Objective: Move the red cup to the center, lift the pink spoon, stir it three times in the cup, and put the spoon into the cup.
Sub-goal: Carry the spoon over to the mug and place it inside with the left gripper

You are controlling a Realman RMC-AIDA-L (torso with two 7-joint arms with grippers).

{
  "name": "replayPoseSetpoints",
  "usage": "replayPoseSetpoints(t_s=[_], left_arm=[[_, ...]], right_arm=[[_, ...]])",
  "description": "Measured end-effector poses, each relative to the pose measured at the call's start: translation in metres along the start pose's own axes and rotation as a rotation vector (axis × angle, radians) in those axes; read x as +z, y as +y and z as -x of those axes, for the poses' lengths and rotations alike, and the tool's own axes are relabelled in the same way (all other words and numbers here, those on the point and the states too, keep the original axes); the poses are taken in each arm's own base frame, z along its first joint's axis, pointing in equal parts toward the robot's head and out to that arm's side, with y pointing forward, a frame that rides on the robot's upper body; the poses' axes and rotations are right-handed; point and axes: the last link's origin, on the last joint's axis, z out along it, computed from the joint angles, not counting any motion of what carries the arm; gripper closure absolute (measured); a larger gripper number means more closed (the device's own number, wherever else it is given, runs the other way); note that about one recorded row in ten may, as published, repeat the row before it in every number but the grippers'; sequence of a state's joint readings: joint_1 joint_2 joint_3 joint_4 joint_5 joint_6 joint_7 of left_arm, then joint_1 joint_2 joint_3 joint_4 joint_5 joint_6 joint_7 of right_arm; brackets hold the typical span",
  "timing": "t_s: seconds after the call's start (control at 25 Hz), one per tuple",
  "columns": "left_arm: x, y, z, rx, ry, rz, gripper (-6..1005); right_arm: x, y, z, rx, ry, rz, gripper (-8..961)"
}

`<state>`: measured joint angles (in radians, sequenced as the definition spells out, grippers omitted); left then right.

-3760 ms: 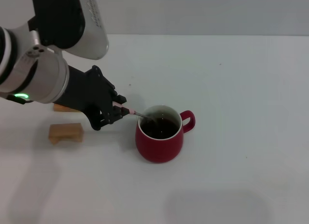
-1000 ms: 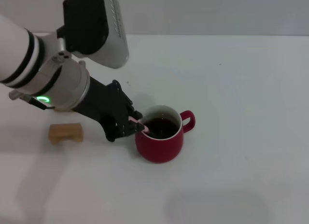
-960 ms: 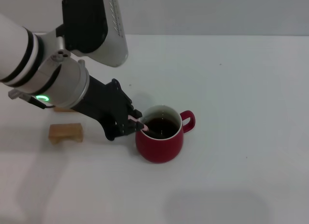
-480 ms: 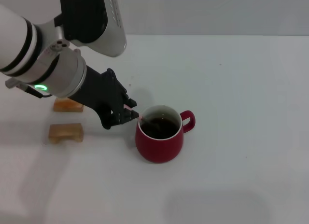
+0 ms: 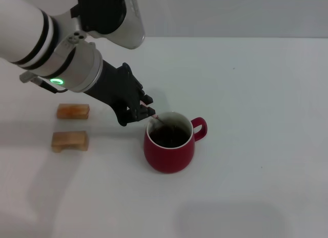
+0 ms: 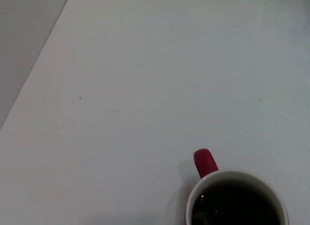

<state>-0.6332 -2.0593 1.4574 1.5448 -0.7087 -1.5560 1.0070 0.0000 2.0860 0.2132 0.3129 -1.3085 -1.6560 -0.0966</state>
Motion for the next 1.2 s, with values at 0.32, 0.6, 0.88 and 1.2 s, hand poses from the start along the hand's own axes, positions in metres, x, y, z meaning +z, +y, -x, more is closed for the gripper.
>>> replayPoseSetpoints(t_s=[0.32, 0.6, 0.88, 1.2], left_arm=[[0.003, 0.000, -0.007, 0.020, 0.016, 0.000, 822], [0.007, 0.009, -0.014, 0.043, 0.034, 0.034, 823], [0.005, 0.017, -0.011, 0.044, 0.037, 0.064, 823], [0.000, 0.022, -0.003, 0.032, 0.020, 0.073, 823]], right_arm=[[0.000, 0.000, -0.001, 0.000, 0.004, -0.003, 262], [0.002, 0.001, 0.000, 0.001, 0.002, 0.001, 263], [0.002, 0.001, 0.000, 0.001, 0.002, 0.002, 263], [0.003, 0.002, 0.000, 0.002, 0.000, 0.007, 263]])
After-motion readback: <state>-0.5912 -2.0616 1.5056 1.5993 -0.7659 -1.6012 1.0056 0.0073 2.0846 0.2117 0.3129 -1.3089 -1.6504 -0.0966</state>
